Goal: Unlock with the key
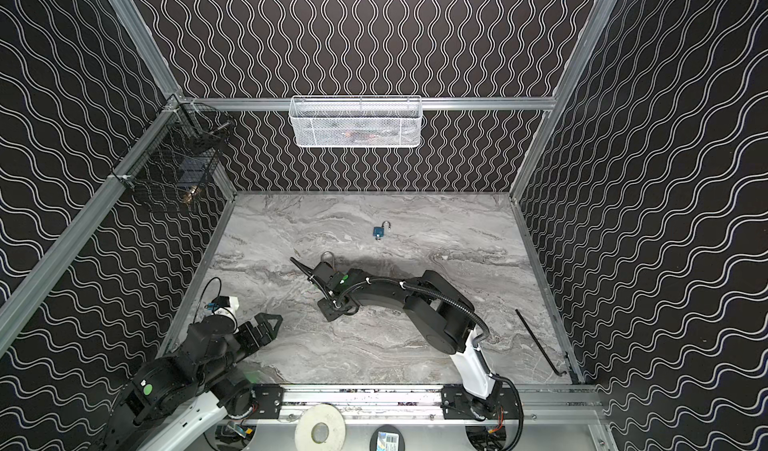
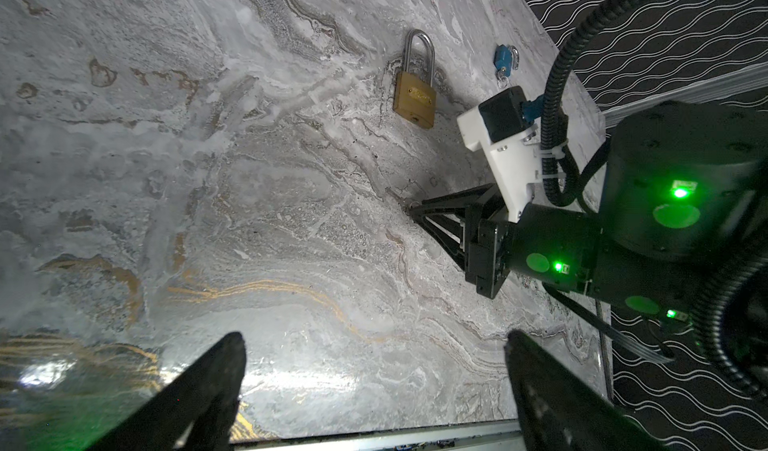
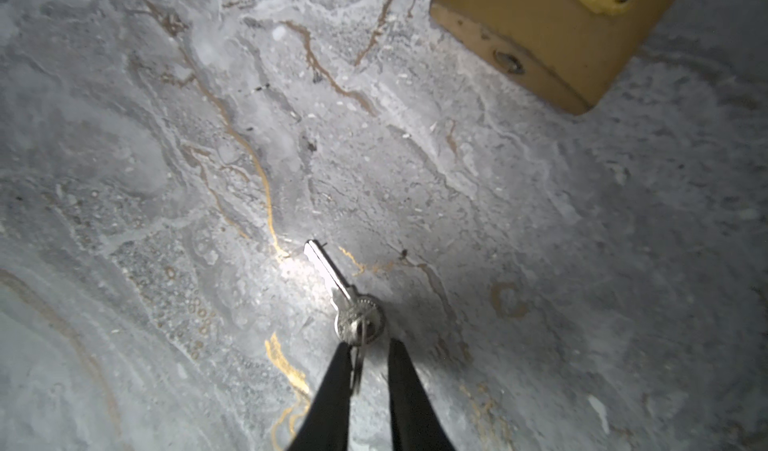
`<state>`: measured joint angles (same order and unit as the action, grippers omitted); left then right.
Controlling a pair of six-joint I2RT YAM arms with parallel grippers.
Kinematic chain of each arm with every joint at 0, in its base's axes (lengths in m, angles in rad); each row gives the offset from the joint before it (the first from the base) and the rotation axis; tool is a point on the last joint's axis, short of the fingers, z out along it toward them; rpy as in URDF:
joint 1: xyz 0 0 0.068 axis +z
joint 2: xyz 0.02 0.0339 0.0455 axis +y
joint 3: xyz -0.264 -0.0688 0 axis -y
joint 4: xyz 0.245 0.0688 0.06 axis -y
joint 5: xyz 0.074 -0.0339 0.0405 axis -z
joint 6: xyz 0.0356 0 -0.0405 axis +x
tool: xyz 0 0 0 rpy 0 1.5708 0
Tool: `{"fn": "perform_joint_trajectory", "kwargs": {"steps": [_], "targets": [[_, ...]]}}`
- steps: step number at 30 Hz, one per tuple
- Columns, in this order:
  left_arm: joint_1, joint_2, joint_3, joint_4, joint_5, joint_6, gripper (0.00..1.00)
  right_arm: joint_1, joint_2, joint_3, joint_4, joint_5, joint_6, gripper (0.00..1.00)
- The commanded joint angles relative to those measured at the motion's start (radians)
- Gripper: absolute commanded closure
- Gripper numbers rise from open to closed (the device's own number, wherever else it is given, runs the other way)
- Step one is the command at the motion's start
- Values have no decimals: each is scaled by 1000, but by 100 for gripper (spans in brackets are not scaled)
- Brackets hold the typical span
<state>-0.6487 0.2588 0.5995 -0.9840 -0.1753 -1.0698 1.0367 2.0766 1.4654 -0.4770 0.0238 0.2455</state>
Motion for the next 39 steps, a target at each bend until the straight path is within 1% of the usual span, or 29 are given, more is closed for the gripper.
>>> {"fn": "perform_joint_trajectory", "kwargs": {"steps": [1,2,4,5,8,12,18,22,24,26,30,33,35,39], "targets": [[0,7,-6,32,6,-3,1,-3,-6,-5,29,-27,-6,85],[1,7,-7,36,6,-2,1,-4,-6,-7,32,-34,-6,87],[-1,5,-10,38,5,-5,1,-6,-6,-11,41,-46,-4,96],[1,2,-10,39,4,-4,1,-7,-6,-13,43,-50,-1,98],[0,-3,-23,52,5,-5,1,-13,-15,-24,52,-61,5,100],[0,-23,-92,152,46,-22,1,-32,-55,-50,73,-94,17,100],[0,-42,-234,383,87,-134,3,-61,-139,-84,75,-86,30,100],[-1,-29,-352,676,100,-242,8,-71,-187,-97,63,-73,32,100],[0,16,-400,833,98,-303,8,-73,-215,-96,48,-62,31,100],[-1,102,-431,1012,97,-360,8,-75,-234,-102,40,-51,29,100],[-2,339,-441,1301,117,-473,9,-75,-271,-112,28,-24,33,100],[-16,511,-448,1536,106,-570,14,-75,-306,-133,33,-12,39,100],[-38,598,-435,1625,83,-621,17,-75,-326,-144,37,-4,45,100],[-97,686,-416,1683,28,-707,20,-75,-358,-155,37,21,52,100]]}}
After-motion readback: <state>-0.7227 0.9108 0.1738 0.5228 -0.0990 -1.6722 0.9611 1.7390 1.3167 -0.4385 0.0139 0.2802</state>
